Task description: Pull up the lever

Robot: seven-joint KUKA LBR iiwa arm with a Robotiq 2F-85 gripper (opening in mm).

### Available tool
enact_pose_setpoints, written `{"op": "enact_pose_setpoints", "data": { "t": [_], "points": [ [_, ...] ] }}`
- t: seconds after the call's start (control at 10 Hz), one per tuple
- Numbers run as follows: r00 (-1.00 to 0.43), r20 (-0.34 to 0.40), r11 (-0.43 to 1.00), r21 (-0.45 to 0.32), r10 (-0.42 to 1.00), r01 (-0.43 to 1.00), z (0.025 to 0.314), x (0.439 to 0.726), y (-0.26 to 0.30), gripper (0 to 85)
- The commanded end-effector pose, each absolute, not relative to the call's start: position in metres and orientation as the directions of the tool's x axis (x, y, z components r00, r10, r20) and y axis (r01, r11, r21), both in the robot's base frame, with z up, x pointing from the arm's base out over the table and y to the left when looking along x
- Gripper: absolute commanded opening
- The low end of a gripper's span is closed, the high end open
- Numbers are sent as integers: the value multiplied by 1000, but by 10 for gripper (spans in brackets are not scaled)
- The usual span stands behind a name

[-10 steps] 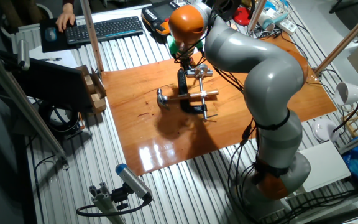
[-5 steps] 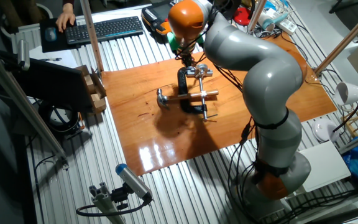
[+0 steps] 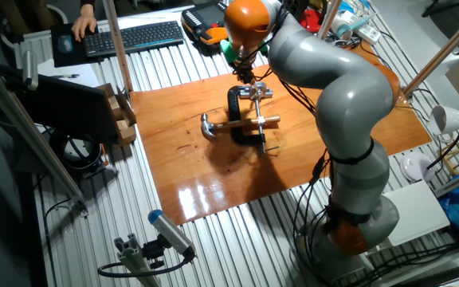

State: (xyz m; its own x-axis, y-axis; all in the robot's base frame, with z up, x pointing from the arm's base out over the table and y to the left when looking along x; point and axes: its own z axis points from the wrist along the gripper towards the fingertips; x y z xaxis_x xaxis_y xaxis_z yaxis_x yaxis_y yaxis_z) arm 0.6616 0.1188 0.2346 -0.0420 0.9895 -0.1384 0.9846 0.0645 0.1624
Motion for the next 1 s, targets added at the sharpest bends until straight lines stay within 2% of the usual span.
{"op": "enact_pose_setpoints", "data": {
  "t": [0.0, 0.9],
  "points": [
    [-61, -137, 83, 162, 989, 983, 235, 661, 114, 0],
    [-86, -120, 105, 162, 989, 981, 234, 654, 90, 0]
  ]
}}
